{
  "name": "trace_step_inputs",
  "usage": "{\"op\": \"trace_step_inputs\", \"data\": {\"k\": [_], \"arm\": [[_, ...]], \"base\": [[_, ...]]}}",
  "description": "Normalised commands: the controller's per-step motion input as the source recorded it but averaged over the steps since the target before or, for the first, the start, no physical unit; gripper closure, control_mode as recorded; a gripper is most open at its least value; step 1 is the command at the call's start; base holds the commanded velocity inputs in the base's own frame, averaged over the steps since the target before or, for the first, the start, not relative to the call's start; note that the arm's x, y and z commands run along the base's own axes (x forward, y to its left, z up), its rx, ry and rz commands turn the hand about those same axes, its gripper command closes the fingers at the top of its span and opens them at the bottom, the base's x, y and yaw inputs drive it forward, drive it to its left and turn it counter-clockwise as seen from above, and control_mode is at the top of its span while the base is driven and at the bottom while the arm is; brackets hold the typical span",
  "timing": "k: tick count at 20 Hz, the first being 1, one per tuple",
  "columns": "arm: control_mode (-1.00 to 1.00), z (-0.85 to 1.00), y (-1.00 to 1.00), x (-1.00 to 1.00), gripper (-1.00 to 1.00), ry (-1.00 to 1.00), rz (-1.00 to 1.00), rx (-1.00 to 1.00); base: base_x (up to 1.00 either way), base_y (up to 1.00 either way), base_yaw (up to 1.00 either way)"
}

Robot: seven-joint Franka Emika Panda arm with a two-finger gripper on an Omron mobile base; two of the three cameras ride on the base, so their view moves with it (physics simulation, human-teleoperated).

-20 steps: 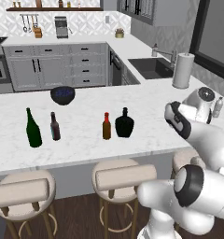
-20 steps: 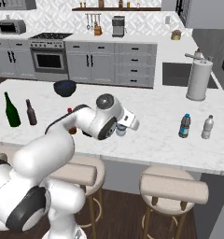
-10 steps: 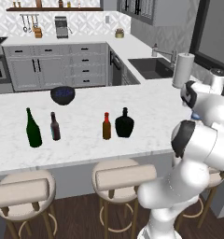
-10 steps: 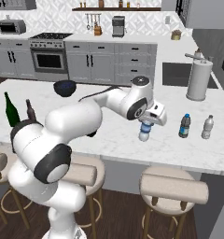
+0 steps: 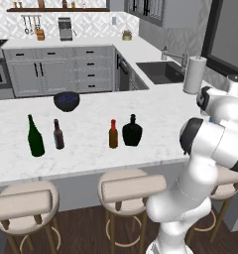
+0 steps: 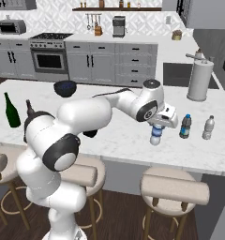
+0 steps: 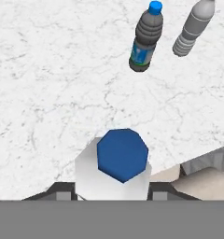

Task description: Move the plastic bottles in the middle to the plastics group, and the glass bottles in the middle to the glass group.

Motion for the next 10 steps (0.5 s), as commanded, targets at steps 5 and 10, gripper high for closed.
{"op": "trace_step_inputs", "data": {"k": [5, 10], "arm": [[-1.0, -0.13, -0.36, 0.34, 1.0, -0.01, 0.0, -0.05], [-1.0, -0.05, -0.49, 0.49, 1.0, 0.0, 0.0, -0.02]], "base": [[0.0, 0.0, 0.0], [0.0, 0.0, 0.0]]}}
